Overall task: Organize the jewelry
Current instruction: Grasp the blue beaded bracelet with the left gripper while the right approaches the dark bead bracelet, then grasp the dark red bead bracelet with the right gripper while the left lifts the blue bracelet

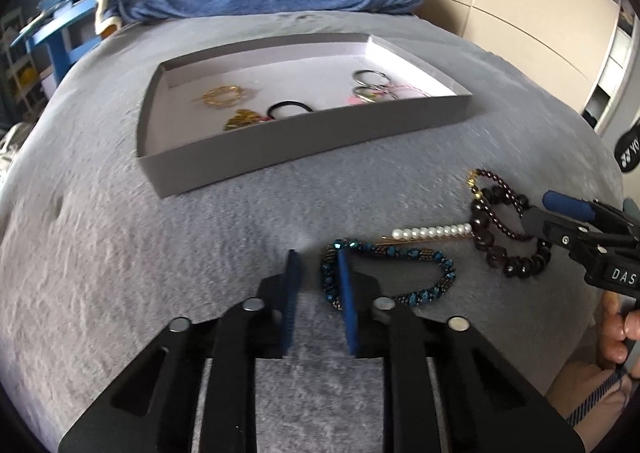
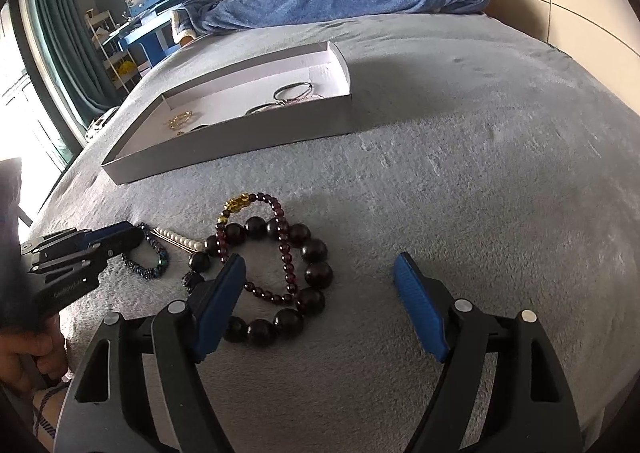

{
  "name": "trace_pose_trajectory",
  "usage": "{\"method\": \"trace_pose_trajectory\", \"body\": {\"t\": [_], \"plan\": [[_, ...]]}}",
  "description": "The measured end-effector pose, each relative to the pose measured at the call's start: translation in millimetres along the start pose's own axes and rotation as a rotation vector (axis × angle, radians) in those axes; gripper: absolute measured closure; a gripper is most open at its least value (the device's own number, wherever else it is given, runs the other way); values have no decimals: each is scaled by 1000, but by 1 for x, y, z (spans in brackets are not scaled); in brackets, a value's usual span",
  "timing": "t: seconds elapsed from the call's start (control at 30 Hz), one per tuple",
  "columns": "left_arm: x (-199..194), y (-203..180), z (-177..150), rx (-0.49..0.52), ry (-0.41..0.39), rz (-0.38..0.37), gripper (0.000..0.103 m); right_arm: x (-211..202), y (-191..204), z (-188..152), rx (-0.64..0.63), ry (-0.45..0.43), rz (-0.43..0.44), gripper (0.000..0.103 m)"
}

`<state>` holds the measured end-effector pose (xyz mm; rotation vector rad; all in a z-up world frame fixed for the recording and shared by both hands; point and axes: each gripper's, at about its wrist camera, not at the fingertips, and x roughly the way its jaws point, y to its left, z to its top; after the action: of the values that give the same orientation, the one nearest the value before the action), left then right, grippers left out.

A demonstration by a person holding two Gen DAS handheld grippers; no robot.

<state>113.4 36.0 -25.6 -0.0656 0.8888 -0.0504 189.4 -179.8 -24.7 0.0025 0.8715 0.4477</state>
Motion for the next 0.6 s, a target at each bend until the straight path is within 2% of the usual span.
{"method": "trace_pose_trajectory", "body": {"t": [0.17, 0.23, 0.5, 0.6], "plan": [[-4, -1, -1, 7, -20, 30, 95, 6, 7, 7, -44, 3, -2, 39], [-4, -2, -1, 9, -23, 35, 95, 10, 10, 12, -65, 6, 0, 45], [1, -3, -1, 24, 1, 41, 93, 30, 18, 31, -129, 33, 35, 55], [3, -3, -1, 27, 7, 40, 91, 36, 21, 35, -130, 62, 82, 67]]}}
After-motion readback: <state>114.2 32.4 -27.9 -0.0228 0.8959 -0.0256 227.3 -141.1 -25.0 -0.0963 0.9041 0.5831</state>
